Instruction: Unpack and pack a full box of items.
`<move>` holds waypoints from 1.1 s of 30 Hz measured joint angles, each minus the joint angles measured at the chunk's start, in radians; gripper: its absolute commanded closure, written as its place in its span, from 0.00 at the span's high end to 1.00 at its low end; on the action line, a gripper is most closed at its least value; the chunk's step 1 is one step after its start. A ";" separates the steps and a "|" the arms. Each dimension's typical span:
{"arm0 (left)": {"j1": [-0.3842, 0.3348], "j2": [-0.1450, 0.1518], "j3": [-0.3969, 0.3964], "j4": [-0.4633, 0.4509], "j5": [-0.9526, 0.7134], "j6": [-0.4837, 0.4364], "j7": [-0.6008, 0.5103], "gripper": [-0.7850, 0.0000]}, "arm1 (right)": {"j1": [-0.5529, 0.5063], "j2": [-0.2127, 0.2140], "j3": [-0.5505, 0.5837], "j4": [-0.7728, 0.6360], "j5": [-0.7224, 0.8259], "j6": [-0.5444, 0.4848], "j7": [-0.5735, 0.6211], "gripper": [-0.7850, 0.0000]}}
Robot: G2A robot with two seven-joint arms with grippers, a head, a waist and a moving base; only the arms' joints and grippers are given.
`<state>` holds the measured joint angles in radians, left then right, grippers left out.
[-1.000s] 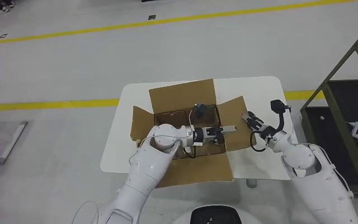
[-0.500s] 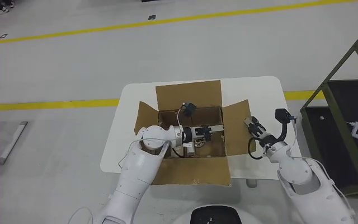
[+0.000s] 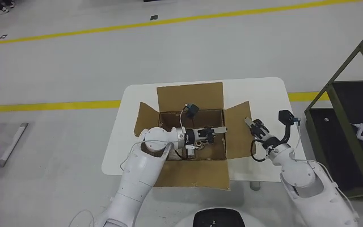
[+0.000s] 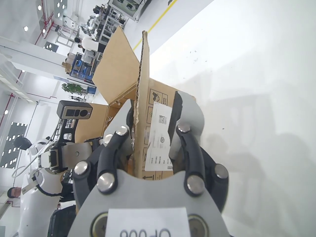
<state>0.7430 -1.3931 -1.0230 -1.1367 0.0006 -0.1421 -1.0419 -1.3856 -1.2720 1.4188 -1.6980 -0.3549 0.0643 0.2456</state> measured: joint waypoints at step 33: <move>0.061 0.096 -0.020 -0.222 0.786 0.346 -0.081 1.00 | 0.093 0.010 0.036 0.079 -0.079 -0.061 0.023 0.38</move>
<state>0.8041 -1.2972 -1.0426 -1.3590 0.7863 0.2042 -1.1225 -1.2927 -1.2624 1.4543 -1.6187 -0.4342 0.0038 0.2684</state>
